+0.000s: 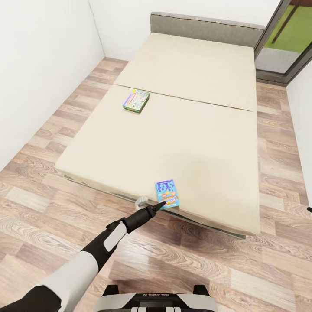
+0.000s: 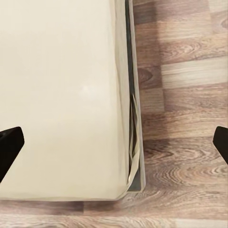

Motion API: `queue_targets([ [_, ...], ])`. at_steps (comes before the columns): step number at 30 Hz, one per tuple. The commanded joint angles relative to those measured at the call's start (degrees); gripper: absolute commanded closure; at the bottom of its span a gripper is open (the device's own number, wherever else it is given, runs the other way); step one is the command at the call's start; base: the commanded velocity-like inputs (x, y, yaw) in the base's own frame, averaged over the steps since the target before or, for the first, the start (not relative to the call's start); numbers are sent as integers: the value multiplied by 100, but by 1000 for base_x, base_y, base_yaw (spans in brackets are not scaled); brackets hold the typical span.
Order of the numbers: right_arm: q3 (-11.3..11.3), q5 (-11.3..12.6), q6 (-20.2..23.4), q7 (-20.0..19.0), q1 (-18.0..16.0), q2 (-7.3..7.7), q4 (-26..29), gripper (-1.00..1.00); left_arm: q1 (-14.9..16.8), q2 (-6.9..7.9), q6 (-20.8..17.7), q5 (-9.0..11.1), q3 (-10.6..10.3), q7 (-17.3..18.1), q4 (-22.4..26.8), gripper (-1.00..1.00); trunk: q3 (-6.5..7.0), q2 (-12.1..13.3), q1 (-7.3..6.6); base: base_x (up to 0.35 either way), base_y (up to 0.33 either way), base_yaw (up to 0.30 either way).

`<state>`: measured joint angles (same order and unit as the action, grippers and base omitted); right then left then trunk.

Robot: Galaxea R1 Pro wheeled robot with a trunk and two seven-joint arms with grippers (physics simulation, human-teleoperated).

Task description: Put all the toys in the child's room - the three board games (two on the bed and one on the table), the two jigsaw puzzles on the table, and the tennis ball on the table - inside the toy box on the table in the child's room.

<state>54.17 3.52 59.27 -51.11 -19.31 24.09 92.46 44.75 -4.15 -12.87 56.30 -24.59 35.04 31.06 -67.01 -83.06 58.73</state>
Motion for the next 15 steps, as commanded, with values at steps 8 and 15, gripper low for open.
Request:
queue_targets([
  [8,30,35,59,5,-3,4,0,-100,27,14,-40,63,-12,-10,-3,-100,-31,-2,0,0,0,0],
  [15,39,35,64,6,-2,7,0,-100,38,20,-34,63,-17,-19,-3,-100,-83,-2,0,0,0,0],
])
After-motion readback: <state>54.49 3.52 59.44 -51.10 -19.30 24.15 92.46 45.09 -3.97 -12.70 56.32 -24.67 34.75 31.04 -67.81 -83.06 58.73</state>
